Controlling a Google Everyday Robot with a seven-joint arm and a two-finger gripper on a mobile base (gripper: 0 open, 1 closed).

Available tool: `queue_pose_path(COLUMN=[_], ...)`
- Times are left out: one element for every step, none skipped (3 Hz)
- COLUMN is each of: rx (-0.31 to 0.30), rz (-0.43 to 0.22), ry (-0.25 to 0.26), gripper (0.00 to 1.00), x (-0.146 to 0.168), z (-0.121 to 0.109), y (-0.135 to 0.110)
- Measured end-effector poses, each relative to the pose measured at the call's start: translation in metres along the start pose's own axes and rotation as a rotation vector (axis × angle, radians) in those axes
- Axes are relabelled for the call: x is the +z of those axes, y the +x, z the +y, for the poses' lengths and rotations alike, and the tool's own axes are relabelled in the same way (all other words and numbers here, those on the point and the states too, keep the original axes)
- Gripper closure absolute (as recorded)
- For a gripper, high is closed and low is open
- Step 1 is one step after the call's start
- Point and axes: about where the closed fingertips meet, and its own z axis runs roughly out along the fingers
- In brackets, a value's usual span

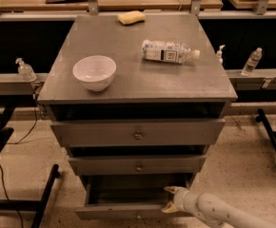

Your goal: Close bottom drawer

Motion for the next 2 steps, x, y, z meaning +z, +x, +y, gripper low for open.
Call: queue_pose_path(rx=[0.0, 0.017], rz=[0.0, -0.056], ry=[0.0, -0.004], gripper=[0.64, 0.64], x=[0.0, -0.006], z=[0.0, 0.001], y=[0.0, -0.012])
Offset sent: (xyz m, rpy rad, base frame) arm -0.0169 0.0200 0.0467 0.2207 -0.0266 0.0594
